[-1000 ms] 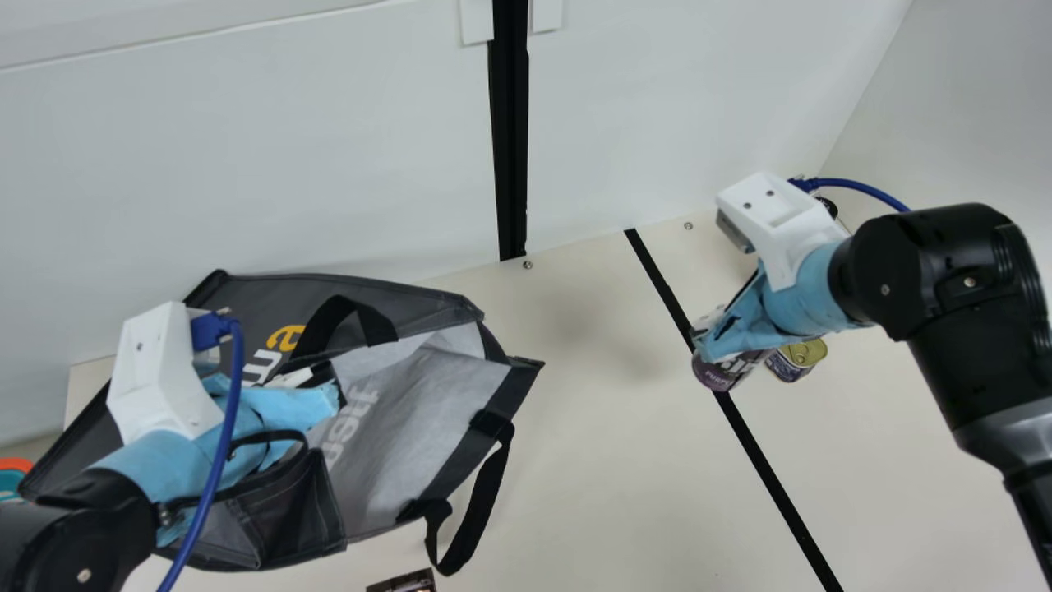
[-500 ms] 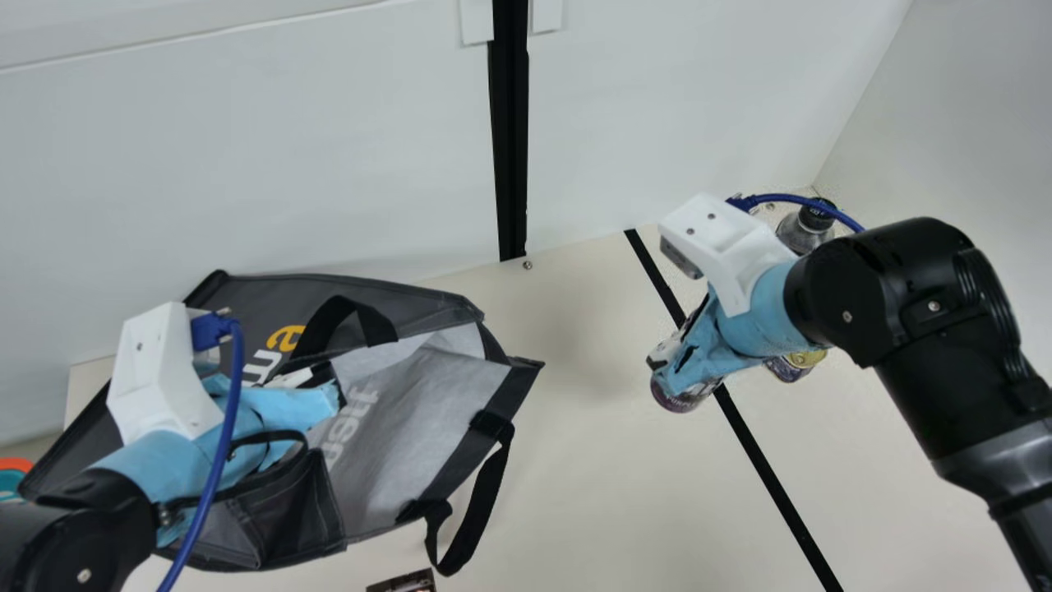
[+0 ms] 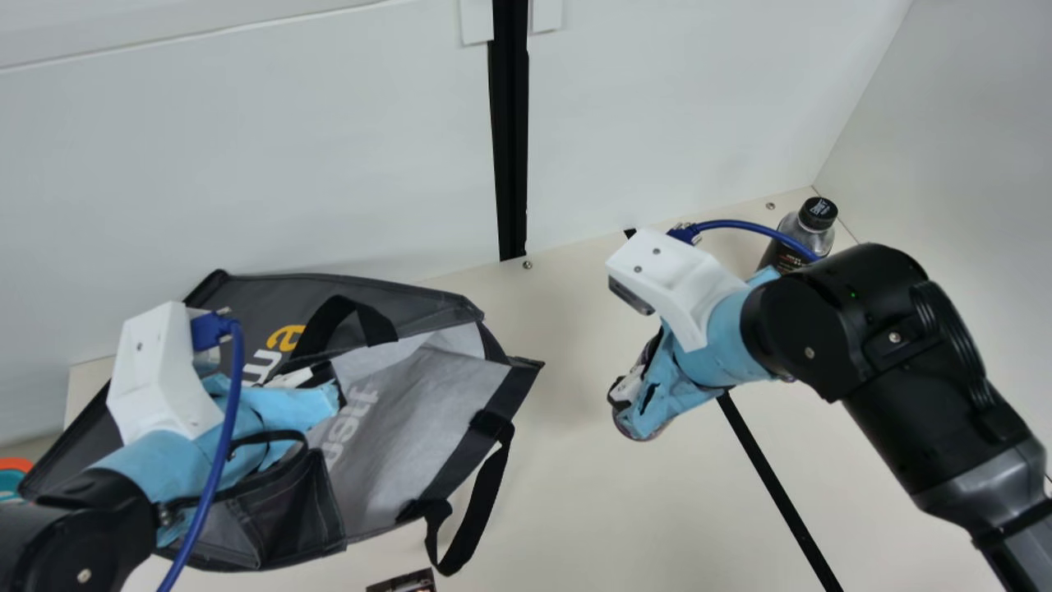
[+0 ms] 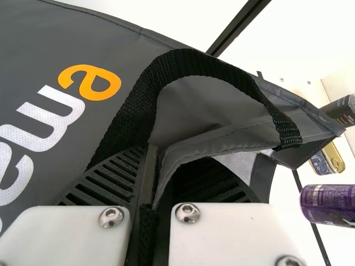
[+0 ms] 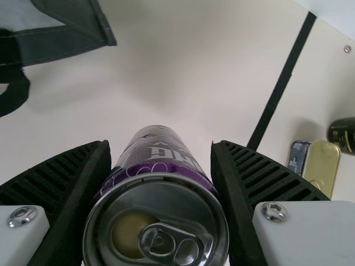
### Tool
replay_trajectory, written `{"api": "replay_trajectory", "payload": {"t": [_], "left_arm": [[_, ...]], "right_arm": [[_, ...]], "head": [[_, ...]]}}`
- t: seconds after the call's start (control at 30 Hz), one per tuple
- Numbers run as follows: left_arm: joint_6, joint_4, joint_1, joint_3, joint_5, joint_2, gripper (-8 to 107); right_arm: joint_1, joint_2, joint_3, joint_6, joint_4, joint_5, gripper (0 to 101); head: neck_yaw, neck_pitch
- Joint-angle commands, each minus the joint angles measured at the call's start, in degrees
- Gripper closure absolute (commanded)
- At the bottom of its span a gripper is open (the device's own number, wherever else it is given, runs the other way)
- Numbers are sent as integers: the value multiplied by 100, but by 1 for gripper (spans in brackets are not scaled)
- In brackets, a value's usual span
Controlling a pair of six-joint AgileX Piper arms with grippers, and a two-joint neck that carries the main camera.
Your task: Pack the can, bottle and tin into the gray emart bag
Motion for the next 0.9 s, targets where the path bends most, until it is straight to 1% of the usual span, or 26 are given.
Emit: {"api": "replay_trajectory", "payload": {"t": [0.0, 0.23, 0.47, 0.63, 0.73, 0.87], "left_arm": [[0, 0, 0, 0, 0, 0, 89], [0, 0, 0, 0, 0, 0, 89], [0, 0, 0, 0, 0, 0, 89], [0, 0, 0, 0, 0, 0, 89], [0, 0, 0, 0, 0, 0, 89], [0, 0, 0, 0, 0, 0, 89]], "right_arm": [[79, 0, -4, 8, 26, -1, 101], [398, 5, -40, -5, 80, 31, 101], [766, -30, 62, 27, 76, 20, 101], [965, -30, 58, 79, 91, -7, 101], [1038, -41, 34, 88, 127, -67, 101], [1079, -88, 3, 56, 210, -248, 101]], "head": [[-5, -130], [-5, -130], [-5, -130], [-5, -130], [-5, -130], [-5, -130]]}}
